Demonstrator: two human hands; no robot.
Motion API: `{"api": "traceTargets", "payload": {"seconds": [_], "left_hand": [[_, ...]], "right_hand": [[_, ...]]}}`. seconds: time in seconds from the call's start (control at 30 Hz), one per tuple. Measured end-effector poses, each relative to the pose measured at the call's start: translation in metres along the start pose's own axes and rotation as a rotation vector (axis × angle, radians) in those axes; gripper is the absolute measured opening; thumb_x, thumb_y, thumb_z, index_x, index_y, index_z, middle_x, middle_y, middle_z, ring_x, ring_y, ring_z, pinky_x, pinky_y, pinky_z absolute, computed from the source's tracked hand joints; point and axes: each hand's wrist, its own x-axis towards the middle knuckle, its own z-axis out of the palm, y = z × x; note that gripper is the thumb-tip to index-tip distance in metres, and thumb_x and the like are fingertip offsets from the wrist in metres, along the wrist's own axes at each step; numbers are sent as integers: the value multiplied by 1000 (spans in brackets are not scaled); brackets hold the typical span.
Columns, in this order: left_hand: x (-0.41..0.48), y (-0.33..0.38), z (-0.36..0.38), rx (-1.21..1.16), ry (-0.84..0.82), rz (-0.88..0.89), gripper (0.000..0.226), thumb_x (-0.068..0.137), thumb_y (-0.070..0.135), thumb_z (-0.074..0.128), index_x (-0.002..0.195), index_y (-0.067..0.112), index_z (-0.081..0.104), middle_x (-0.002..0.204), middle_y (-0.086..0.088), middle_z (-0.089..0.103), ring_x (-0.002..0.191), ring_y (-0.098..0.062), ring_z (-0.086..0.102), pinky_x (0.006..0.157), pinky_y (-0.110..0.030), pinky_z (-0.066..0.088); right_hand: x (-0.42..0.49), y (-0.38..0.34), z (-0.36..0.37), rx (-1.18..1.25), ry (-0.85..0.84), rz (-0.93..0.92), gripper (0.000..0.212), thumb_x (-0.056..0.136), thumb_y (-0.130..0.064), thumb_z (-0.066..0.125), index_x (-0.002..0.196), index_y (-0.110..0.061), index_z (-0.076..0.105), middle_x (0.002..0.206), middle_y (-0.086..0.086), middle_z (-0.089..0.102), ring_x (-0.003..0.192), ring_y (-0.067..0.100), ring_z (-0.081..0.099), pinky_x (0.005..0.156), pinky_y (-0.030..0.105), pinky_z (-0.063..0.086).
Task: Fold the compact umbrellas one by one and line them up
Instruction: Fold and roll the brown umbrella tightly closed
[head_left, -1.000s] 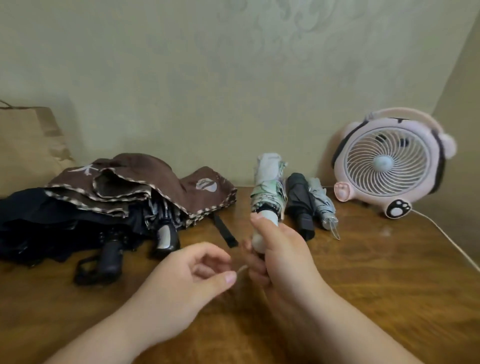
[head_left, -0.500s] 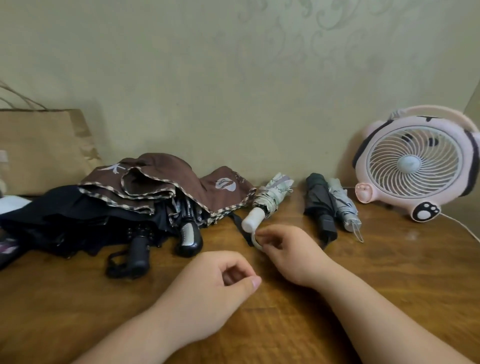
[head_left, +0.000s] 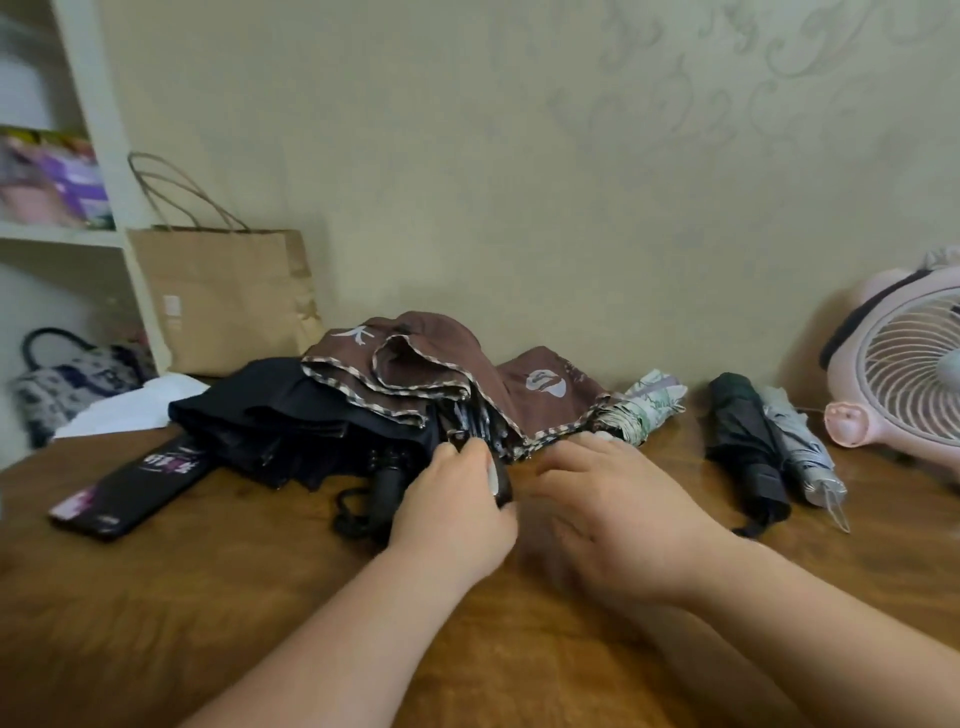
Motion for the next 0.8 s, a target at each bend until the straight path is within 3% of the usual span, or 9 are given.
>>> {"api": "traceTargets", "payload": {"seconds": [0.1, 0.17, 0.3, 0.37, 0.47, 0.57, 0.63, 0.7, 0.8], "left_hand": [[0, 0, 2, 27, -41, 7, 44, 93, 48, 67, 127, 31, 45, 120, 0, 50, 106, -27, 60, 87, -39, 54], [0, -3, 1, 25, -65, 20, 51, 96, 46, 64, 139, 34, 41, 126, -2, 50, 111, -27, 60, 91, -40, 54], [-2, -3, 1, -42, -89, 51, 48, 99, 43, 60, 143, 34, 42, 130, 0, 50, 114, -26, 59, 95, -42, 54], [-2, -2, 1, -90, -86, 67, 42, 99, 39, 61, 138, 35, 47, 128, 2, 53, 115, -23, 58, 96, -38, 54], [-6, 1, 1, -286, -145, 86, 36, 93, 20, 59, 124, 39, 59, 124, 9, 61, 113, -16, 61, 97, -35, 54], [-8, 2, -2, -447, -209, 50, 37, 89, 9, 50, 103, 35, 72, 102, 7, 72, 89, -18, 71, 87, -38, 60], [-6, -1, -2, -482, -102, 13, 33, 88, 8, 47, 85, 31, 72, 82, 5, 73, 76, -18, 72, 77, -40, 62], [-6, -3, -3, -547, 21, 9, 31, 87, 9, 49, 78, 29, 70, 79, 5, 74, 69, -15, 70, 69, -41, 63], [-9, -3, -8, -569, 153, 44, 27, 90, 9, 54, 77, 26, 71, 75, 7, 72, 68, -10, 66, 61, -31, 58]], "right_hand": [[25, 31, 6, -146, -189, -29, 37, 98, -42, 36, 117, -33, 66, 123, -12, 57, 118, 15, 49, 98, 36, 40], [27, 54, 6, -231, -328, 55, 33, 100, -34, 43, 123, -35, 66, 130, -13, 57, 125, 17, 47, 101, 38, 40], [26, 52, -1, -363, -405, 274, 23, 92, -20, 53, 105, -32, 67, 112, -12, 60, 114, 16, 49, 93, 32, 42], [29, 38, 2, -261, -251, 376, 14, 89, -18, 55, 92, -26, 67, 98, -9, 61, 105, 17, 51, 88, 32, 44], [37, 9, 6, 269, 74, 624, 15, 89, -20, 58, 92, -18, 72, 91, -1, 70, 93, 22, 62, 81, 37, 53], [51, -8, 6, 633, -65, 837, 14, 91, -31, 64, 90, -17, 64, 84, 7, 70, 81, 29, 69, 72, 43, 59], [60, -9, 12, 517, -179, 808, 20, 93, -36, 62, 95, -18, 54, 84, 3, 64, 81, 26, 64, 71, 37, 54], [72, -7, 18, 342, -213, 758, 26, 94, -37, 60, 100, -13, 52, 89, 2, 61, 83, 21, 60, 72, 33, 48], [90, -12, 20, 199, -312, 731, 15, 93, -24, 59, 85, -14, 52, 82, 2, 58, 72, 17, 57, 62, 28, 45]]}}
